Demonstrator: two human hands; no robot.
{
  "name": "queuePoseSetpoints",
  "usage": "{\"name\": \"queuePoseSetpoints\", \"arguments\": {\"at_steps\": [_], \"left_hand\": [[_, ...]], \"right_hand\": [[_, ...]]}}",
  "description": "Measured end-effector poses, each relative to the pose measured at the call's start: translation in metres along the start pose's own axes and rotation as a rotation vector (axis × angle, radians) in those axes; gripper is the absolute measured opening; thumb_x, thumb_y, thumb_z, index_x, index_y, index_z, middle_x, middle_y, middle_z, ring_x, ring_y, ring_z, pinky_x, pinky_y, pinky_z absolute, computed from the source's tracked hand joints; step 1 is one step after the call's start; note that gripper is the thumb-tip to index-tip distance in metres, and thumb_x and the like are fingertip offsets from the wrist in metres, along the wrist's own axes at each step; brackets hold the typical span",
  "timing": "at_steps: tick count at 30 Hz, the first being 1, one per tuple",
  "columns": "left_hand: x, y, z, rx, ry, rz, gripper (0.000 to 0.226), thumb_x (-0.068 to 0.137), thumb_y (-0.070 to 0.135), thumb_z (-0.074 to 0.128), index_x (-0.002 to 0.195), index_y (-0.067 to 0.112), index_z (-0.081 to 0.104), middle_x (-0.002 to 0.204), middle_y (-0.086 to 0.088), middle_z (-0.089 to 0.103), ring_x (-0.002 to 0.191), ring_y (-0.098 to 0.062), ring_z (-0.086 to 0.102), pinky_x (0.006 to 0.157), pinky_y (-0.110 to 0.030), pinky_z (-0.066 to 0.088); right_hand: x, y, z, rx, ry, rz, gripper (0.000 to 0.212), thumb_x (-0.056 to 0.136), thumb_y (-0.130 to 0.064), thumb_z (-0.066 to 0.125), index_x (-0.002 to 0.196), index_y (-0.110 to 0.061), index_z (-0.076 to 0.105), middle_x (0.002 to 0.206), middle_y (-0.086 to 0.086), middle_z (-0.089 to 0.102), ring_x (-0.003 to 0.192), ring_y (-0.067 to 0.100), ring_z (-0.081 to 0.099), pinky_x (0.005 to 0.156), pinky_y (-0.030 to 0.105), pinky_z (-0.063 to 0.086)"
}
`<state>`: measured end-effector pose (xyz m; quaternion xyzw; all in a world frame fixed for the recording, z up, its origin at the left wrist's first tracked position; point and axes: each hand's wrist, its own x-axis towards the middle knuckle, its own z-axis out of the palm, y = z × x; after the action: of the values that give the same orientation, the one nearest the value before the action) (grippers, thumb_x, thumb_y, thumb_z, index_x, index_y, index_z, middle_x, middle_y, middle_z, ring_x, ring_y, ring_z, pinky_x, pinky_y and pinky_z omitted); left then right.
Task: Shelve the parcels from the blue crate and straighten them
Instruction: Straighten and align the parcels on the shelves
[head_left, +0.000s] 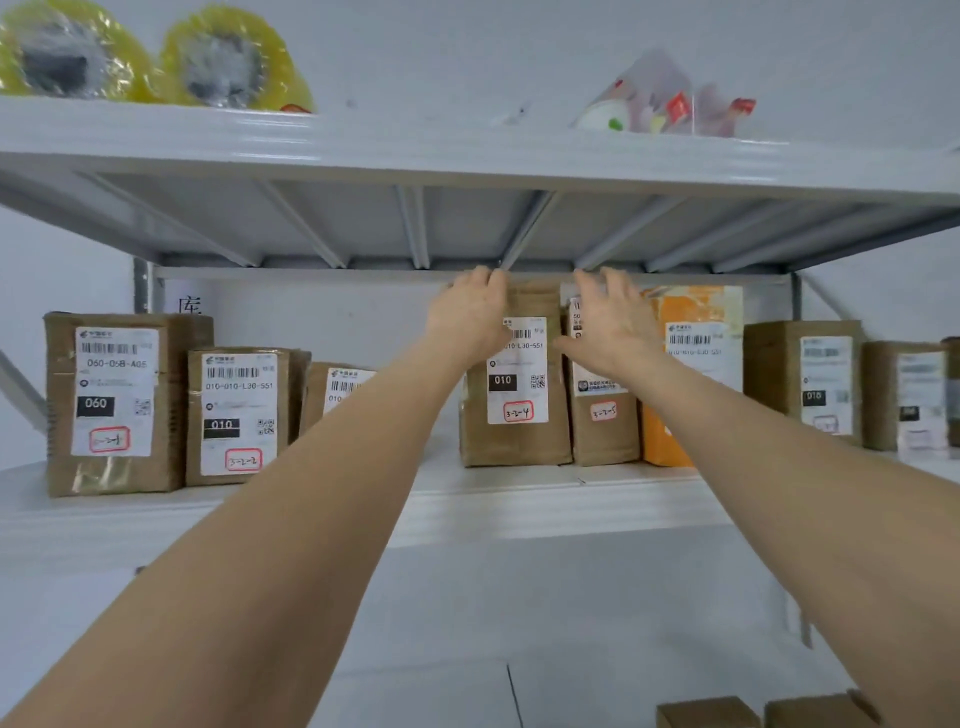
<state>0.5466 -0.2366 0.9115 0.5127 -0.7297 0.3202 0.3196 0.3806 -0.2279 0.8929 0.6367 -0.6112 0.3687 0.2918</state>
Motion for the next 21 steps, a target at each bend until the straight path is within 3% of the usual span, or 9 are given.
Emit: {"name": "queuePoseSetpoints", "arguments": {"at_steps": [4,10,12,16,21], "left_hand": [[0.026,0.014,0.006,0.049,0.000,0.002,0.072,0.086,0.037,0.062,0.144,0.011,0.030,0.144,-0.009,0.039,0.136,-0.027,0.032,0.111,-0.043,0.028],[0.052,0.029,0.017,0.064,0.022,0.017,0.067,0.090,0.046,0.051,0.144,0.012,0.030,0.146,-0.009,0.040,0.137,-0.026,0.032,0.112,-0.049,0.022],[0.055,0.033,0.019,0.054,-0.018,0.008,0.067,0.090,0.044,0.050,0.145,0.013,0.029,0.147,-0.008,0.039,0.136,-0.027,0.034,0.113,-0.052,0.020],[0.059,0.040,0.025,0.085,-0.147,-0.042,0.059,0.093,0.046,0.039,0.145,0.020,0.031,0.147,-0.006,0.039,0.134,-0.030,0.036,0.108,-0.060,0.023],[0.062,0.045,0.028,0.063,-0.147,-0.103,0.053,0.093,0.049,0.037,0.139,0.022,0.039,0.143,-0.006,0.040,0.132,-0.031,0.034,0.103,-0.057,0.029]], "right_hand": [[0.018,0.014,0.002,-0.010,-0.024,0.001,0.094,0.080,-0.057,0.067,0.153,-0.024,0.017,0.160,0.013,0.007,0.148,0.032,0.002,0.117,0.047,0.017],[0.037,0.017,0.000,-0.028,-0.092,-0.011,0.080,0.087,-0.063,0.051,0.151,-0.027,0.022,0.160,0.011,0.005,0.149,0.029,-0.005,0.114,0.048,0.023],[0.039,0.017,0.003,-0.023,-0.145,-0.015,0.073,0.088,-0.059,0.052,0.149,-0.026,0.029,0.158,0.011,0.013,0.149,0.028,0.002,0.112,0.049,0.027],[0.040,0.016,0.010,-0.034,-0.179,-0.023,0.057,0.089,-0.046,0.055,0.140,-0.026,0.041,0.143,0.012,0.039,0.136,0.029,0.033,0.099,0.042,0.039],[0.042,0.020,0.013,0.014,-0.170,-0.033,0.048,0.090,-0.046,0.055,0.133,-0.028,0.048,0.134,0.011,0.047,0.128,0.035,0.041,0.099,0.042,0.038]]}}
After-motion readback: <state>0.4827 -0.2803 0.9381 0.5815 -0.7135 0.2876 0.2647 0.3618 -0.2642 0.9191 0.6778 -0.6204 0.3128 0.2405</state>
